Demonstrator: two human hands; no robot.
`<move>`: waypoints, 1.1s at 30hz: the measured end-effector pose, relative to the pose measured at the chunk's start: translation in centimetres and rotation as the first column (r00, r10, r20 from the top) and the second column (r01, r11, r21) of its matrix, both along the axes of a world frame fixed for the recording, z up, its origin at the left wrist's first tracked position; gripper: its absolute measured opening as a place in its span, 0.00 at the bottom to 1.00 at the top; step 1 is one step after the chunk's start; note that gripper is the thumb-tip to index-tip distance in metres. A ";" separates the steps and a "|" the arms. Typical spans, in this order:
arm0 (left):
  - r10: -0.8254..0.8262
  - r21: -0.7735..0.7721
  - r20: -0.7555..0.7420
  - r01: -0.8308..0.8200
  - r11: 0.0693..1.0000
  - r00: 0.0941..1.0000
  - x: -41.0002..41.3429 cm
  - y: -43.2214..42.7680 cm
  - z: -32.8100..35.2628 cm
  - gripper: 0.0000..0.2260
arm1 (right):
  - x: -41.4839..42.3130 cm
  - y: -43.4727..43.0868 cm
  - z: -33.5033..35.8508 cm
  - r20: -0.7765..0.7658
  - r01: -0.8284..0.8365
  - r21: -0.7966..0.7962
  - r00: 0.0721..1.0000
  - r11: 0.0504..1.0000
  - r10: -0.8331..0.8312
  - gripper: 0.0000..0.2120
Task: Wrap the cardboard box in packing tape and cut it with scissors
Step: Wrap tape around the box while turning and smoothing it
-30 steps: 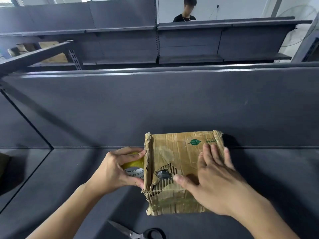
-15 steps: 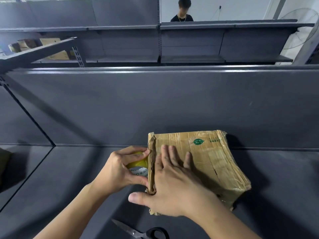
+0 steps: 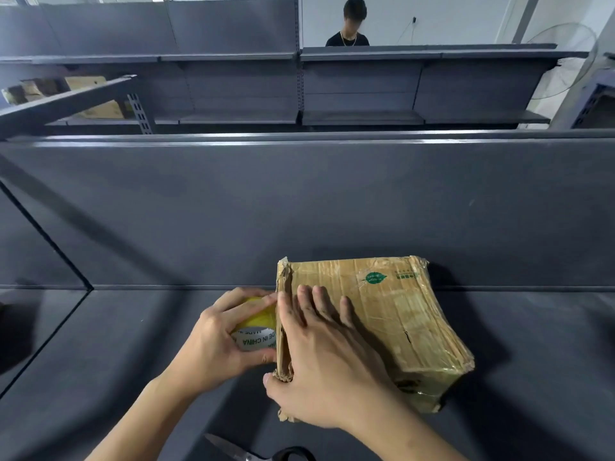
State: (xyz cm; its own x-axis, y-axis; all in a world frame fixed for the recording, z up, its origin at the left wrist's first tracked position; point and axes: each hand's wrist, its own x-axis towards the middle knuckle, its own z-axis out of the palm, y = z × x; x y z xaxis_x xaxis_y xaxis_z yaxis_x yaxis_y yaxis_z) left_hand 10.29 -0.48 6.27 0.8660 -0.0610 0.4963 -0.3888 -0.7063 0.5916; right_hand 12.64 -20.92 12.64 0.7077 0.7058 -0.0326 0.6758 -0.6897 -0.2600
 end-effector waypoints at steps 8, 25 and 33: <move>0.477 -0.630 -0.280 -0.534 0.563 0.833 -0.6 -4.7 -3.4 0.29 | -0.3 -0.3 0.7 -0.027 -0.032 0.051 0.999 0.998 0.034 0.33; -0.325 -0.843 -0.504 -0.538 -0.018 0.800 0.9 -6.2 0.8 0.15 | -0.5 -2.2 3.0 -0.058 0.066 0.262 0.997 0.963 -0.052 0.26; 0.061 -0.757 -0.324 -0.297 0.582 0.944 1.5 -8.0 12.2 0.07 | 0.3 -6.5 4.4 -0.173 0.178 0.773 0.983 0.609 -0.067 0.33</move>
State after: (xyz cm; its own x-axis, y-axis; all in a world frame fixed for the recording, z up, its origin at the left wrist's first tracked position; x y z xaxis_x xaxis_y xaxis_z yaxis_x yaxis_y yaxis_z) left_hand 11.80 -8.51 18.48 0.9064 0.4199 0.0471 -0.0727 0.0452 0.9963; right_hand 12.90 -27.38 17.07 0.8193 0.4077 0.4031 0.5274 -0.2598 -0.8089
